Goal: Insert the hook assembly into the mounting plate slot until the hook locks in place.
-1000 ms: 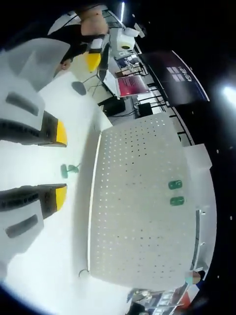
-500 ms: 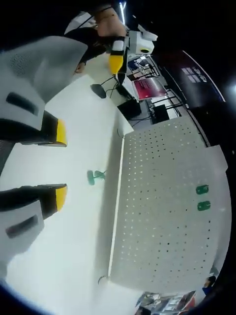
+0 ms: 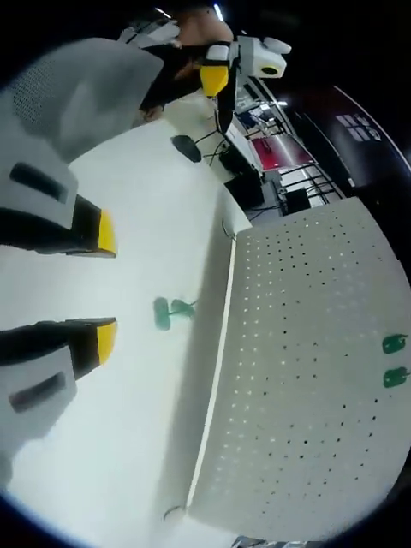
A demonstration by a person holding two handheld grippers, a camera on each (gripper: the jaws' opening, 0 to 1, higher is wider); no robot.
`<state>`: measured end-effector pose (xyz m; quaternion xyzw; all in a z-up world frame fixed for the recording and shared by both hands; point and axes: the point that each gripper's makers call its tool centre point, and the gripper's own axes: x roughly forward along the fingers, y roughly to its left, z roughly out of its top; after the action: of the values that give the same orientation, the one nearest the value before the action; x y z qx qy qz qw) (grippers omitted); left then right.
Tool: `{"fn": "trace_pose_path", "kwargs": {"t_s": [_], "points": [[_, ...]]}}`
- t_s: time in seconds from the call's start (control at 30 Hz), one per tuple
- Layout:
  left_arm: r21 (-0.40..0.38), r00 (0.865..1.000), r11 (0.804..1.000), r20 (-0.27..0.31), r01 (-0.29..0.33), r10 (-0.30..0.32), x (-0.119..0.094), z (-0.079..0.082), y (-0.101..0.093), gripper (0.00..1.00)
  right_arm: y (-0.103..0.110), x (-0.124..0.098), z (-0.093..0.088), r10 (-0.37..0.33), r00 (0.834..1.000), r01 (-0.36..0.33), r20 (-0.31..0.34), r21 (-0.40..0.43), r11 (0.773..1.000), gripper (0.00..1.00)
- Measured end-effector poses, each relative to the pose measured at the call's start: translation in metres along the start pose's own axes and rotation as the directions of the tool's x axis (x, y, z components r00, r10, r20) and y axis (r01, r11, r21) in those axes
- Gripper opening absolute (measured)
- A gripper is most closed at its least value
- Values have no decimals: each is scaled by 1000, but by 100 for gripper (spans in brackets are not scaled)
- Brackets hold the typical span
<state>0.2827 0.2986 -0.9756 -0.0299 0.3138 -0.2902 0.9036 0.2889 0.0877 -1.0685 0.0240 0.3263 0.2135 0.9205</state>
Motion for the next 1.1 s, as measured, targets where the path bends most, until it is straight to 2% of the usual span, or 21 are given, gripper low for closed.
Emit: {"fn": "trace_pose_path", "kwargs": {"t_s": [0.4,0.67,1.0,1.1], "points": [[-3,1000,1000,-21,7,-7,8,-5,1,91,-5,62,23,18,999,-19,-31,-42,999,23],[-8,1000,1000,-24,5,-5,8,-5,6,91,-10,88,32,12,999,-13,-45,-19,1000,23],[-28,999,1000,-45,-6,4,7,-11,17,90,-15,113,41,-26,998,27,-63,22,999,22],[-27,999,1000,-47,0,-1,8,-10,17,90,-13,120,41,-34,996,32,-81,-17,999,21]]}}
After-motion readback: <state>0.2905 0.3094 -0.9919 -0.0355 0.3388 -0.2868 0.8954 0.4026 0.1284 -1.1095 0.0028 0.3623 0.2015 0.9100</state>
